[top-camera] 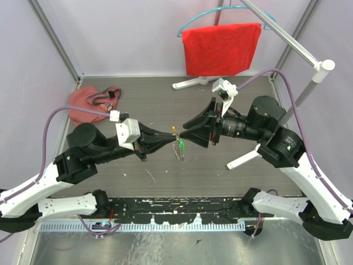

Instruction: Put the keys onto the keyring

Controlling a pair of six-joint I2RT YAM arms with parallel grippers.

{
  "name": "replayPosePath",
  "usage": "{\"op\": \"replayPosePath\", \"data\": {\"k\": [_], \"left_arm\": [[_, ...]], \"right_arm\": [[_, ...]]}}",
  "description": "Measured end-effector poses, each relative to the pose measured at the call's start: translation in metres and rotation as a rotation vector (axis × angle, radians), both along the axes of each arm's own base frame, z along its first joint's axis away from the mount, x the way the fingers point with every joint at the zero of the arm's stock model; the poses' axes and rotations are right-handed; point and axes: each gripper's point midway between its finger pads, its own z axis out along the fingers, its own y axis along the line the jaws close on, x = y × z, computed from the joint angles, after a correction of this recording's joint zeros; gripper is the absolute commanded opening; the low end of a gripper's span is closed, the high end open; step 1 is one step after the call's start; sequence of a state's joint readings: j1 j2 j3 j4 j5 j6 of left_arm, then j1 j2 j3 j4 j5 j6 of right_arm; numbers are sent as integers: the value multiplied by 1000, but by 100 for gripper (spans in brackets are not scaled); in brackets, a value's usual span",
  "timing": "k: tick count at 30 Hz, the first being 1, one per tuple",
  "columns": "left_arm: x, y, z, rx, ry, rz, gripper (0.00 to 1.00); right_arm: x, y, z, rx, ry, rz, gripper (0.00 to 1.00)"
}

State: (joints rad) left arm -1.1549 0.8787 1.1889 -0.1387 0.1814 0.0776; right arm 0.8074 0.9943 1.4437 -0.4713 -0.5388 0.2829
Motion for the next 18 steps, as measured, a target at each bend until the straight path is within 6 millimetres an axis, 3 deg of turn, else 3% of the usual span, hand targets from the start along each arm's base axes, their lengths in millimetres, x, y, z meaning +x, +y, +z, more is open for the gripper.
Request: {"op": "replayPosePath", "data": {"k": [5, 10, 18], "left_arm": [[0, 0, 0, -1, 0, 0, 0], [0, 0, 0, 0, 0, 0, 0], [1, -1, -1, 4, 1, -1, 0]], "right_arm": [[-8, -6, 15, 48, -31, 10, 55], [-16, -7, 26, 86, -50, 44, 55], [-10, 2, 15, 58, -17, 52, 55]]}}
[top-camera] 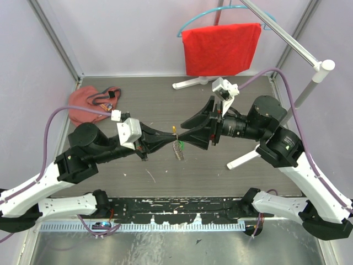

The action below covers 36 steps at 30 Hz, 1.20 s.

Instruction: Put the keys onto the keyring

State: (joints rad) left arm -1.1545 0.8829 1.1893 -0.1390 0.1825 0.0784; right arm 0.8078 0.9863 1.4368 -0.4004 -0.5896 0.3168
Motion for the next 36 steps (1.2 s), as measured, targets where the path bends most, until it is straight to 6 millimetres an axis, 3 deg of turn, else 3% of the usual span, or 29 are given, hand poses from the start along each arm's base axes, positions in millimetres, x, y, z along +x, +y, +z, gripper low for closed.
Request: {"op": "replayPosePath", "data": {"k": [7, 18, 22, 29, 36], "left_arm": [[0, -1, 0, 2, -3, -2, 0], [0, -1, 2, 0, -8, -1, 0], [1, -1, 2, 0, -9, 0, 0], [1, -1, 2, 1, -13, 3, 0], [2, -1, 2, 2, -18, 6, 0]], "right_arm": [[-1, 3, -8, -23, 21, 19, 54], [-3, 3, -11, -31, 27, 30, 15], [-3, 3, -11, -31, 25, 31, 8], [-2, 2, -10, -31, 20, 23, 1], [-1, 2, -11, -33, 13, 17, 1]]}}
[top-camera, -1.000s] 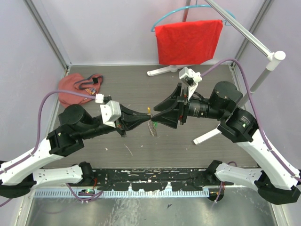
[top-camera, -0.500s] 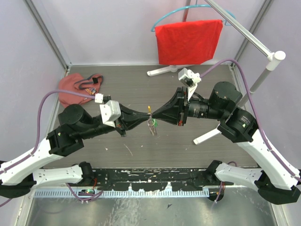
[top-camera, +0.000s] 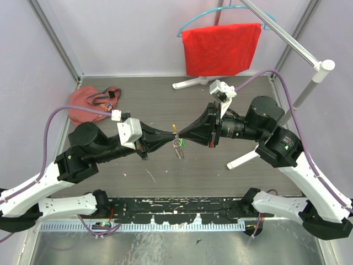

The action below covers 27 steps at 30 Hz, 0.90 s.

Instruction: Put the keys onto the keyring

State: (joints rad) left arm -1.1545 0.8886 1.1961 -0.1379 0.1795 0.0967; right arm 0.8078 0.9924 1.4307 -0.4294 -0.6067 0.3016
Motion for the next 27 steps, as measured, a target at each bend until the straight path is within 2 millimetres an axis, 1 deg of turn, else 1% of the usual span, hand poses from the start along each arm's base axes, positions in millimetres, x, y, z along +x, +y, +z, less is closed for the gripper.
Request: {"op": "replayPosePath", "data": {"k": [13, 21, 23, 27], "left_arm": [[1, 1, 0, 2, -3, 6, 0], [1, 1, 0, 2, -3, 6, 0], [1, 1, 0, 2, -4, 7, 0], [1, 1, 0, 3, -5, 8, 0]], "right_arm": [[5, -4, -3, -27, -18, -34, 1], [6, -1, -6, -38, -8, -26, 2], [6, 0, -7, -41, -6, -21, 4], [6, 0, -8, -43, -4, -20, 12]]}}
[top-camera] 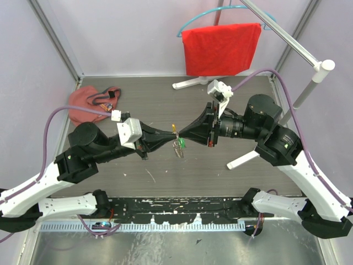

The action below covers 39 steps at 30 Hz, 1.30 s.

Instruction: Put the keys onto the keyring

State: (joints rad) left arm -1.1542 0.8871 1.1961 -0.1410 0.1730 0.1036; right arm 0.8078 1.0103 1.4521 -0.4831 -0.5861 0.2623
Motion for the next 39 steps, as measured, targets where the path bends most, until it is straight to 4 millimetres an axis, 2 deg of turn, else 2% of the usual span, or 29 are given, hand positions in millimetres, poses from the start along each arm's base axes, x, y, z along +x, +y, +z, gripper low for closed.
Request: {"op": "replayPosePath", "data": {"k": [3, 8, 16, 21, 29, 39], "left_arm": [[0, 0, 0, 0, 0, -1, 0], [0, 0, 0, -1, 0, -2, 0], [-4, -2, 2, -9, 7, -27, 0], [-11, -6, 10, -49, 26, -69, 0], [-21, -10, 23, -102, 42, -129, 0], [-27, -15, 22, -101, 52, -171, 0]], "right_arm": [[1, -1, 0, -2, -6, -5, 28], [3, -7, 3, 1, -36, -40, 41], [-17, -31, 40, 109, -201, -44, 41], [-29, -38, 50, 145, -342, -7, 38], [-34, -27, 44, 157, -470, 84, 32], [-33, -14, 46, 178, -508, 149, 30]]}}
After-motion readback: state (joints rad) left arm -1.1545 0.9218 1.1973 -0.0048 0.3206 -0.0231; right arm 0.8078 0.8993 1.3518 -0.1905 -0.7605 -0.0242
